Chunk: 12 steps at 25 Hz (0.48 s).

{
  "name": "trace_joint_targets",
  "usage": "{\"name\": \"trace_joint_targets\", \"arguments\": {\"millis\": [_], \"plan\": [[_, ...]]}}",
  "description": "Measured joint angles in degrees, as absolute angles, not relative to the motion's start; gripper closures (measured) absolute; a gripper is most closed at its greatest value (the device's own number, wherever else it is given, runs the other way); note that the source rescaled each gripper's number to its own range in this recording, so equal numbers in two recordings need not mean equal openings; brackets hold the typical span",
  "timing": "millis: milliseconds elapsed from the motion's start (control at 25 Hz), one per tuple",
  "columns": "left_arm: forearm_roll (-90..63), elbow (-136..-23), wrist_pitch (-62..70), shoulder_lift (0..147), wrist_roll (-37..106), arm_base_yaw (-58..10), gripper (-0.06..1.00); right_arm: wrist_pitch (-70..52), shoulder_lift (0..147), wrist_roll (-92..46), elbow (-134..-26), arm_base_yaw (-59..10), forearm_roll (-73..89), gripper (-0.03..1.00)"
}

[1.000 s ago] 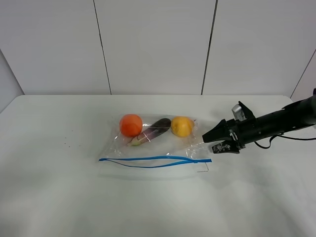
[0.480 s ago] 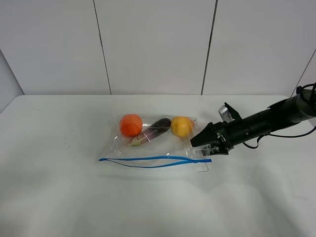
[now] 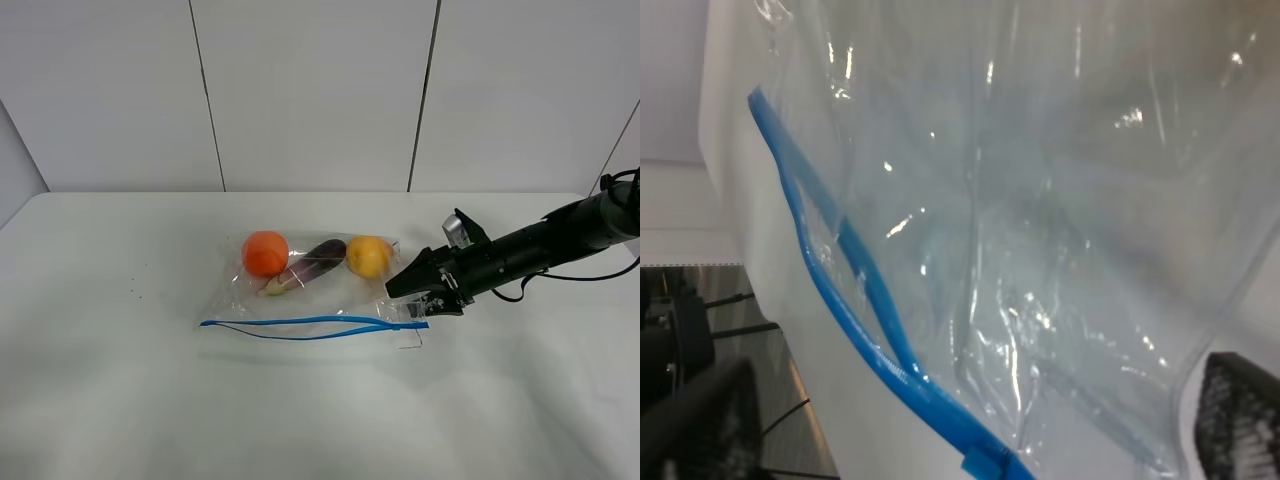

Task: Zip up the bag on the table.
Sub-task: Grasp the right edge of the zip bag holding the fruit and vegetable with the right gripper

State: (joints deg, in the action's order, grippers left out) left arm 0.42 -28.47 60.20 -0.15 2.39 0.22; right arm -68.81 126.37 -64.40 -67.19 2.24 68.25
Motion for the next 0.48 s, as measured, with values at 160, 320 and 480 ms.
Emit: {"name": "trace_joint_targets", "arguments": {"millis": [160,320,480], "plan": [[0.4,-28.5,60.2,-0.1,2.4,0.2,-0.06,-69.0,126.4,-64.1,-67.2,2.2,68.1,0.13],[0.4,-28.5,60.2,-0.1,2.4,0.2,-0.06,-69.0,126.4,-63.7,-67.2,2.2,67.9,0.21],[0.4,-28.5,60.2,-0.1,2.4,0.2,-0.06,-69.0,126.4,-63.4,-67.2,2.2,67.9,0.25]]}}
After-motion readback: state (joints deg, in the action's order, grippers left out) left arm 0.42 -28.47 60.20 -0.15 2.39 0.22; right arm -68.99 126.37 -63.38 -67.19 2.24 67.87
